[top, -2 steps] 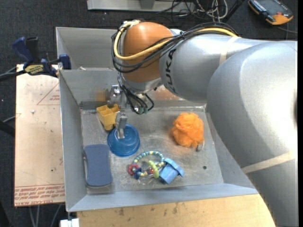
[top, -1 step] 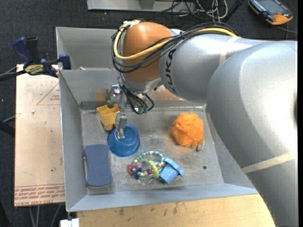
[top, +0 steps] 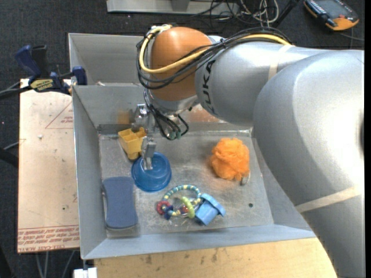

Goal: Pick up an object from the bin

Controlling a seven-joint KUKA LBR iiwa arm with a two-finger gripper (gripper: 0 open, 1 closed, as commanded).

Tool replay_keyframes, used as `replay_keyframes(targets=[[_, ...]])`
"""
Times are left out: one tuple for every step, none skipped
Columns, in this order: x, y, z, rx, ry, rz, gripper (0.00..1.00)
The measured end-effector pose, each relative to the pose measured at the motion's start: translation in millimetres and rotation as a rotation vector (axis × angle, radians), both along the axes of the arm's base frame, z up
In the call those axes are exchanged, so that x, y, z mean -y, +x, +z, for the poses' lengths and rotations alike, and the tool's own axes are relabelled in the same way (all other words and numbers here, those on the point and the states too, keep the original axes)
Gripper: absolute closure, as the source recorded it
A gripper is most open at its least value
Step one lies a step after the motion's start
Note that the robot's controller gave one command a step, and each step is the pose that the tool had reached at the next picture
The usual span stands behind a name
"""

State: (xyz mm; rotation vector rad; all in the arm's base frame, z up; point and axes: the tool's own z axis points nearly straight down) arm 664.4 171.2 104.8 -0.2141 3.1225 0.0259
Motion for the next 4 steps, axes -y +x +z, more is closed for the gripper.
replay_keyframes(targets=[[0.0,0.0,0.0,0.0,0.0,0.0,1.0],[0.0,0.0,0.0,0.0,0.0,0.0,1.0],[0.0,0.0,0.0,0.0,0.0,0.0,1.0],[0.1,0.0,-0.1,0.0,0.0,0.0,1.0]])
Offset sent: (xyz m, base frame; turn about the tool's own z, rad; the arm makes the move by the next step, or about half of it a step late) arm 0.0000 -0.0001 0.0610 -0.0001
